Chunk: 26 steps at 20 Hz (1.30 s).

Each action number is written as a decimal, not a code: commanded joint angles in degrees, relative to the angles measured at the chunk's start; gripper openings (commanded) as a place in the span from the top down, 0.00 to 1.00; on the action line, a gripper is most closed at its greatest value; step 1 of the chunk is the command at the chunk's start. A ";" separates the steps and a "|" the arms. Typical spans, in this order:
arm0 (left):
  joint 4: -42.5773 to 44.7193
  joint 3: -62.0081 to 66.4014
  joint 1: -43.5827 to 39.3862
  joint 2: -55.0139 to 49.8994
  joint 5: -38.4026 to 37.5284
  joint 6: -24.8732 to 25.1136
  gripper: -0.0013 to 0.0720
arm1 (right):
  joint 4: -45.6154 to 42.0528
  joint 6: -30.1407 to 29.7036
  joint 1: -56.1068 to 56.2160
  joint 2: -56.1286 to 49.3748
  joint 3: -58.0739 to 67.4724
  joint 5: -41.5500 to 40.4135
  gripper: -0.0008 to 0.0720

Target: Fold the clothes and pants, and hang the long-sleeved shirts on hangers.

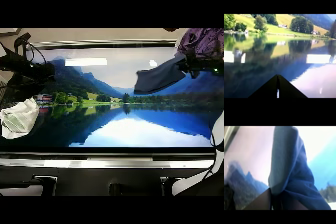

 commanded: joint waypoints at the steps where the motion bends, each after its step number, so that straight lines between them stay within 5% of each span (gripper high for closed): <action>1: 0.04 0.00 0.04 0.15 -0.39 -0.04 0.96 | -0.26 4.13 -7.17 0.04 0.72 -1.49 0.95; 8: 0.07 0.00 0.04 0.15 -0.46 -0.04 0.96 | -2.49 10.25 -20.76 0.07 0.68 4.46 0.95; 12: 0.07 0.00 0.04 0.13 -0.48 -0.04 0.96 | -14.78 10.54 -24.41 1.77 -2.36 12.79 0.95; 26: 0.04 0.00 0.04 0.13 -0.48 -0.87 0.96 | -37.27 19.63 -32.37 30.47 -52.35 1.18 0.95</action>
